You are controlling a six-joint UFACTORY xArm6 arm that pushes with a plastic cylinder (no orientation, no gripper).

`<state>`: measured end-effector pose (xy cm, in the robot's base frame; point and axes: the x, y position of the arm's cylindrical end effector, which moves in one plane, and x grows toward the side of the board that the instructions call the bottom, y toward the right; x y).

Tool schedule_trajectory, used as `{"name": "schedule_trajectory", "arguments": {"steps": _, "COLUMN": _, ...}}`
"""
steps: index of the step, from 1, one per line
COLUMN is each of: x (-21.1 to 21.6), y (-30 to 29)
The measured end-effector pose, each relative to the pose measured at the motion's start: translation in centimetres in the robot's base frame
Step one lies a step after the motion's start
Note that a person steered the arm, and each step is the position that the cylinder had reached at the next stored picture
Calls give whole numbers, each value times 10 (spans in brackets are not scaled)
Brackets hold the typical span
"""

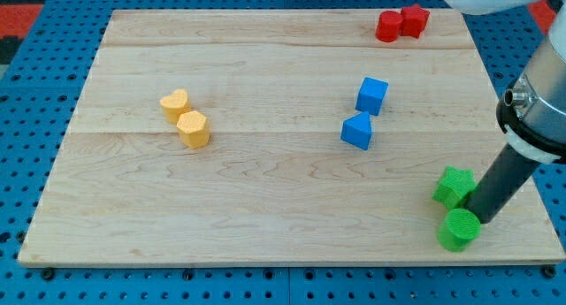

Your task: Place the green circle bottom left to the triangle

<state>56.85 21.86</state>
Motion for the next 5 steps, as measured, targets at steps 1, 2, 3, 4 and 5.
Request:
{"name": "schedule_trajectory", "arguments": {"steps": 1, "x": 14, "y": 39}}
{"name": "schedule_trajectory", "arguments": {"steps": 2, "x": 41, "y": 33}}
{"name": "schedule_trajectory", "arguments": {"steps": 3, "x": 37, "y": -25}}
{"name": "schedule_trajectory", "arguments": {"steps": 4, "x": 12, "y": -102}}
{"name": "schedule_trajectory", "arguments": {"steps": 5, "x": 13, "y": -134}}
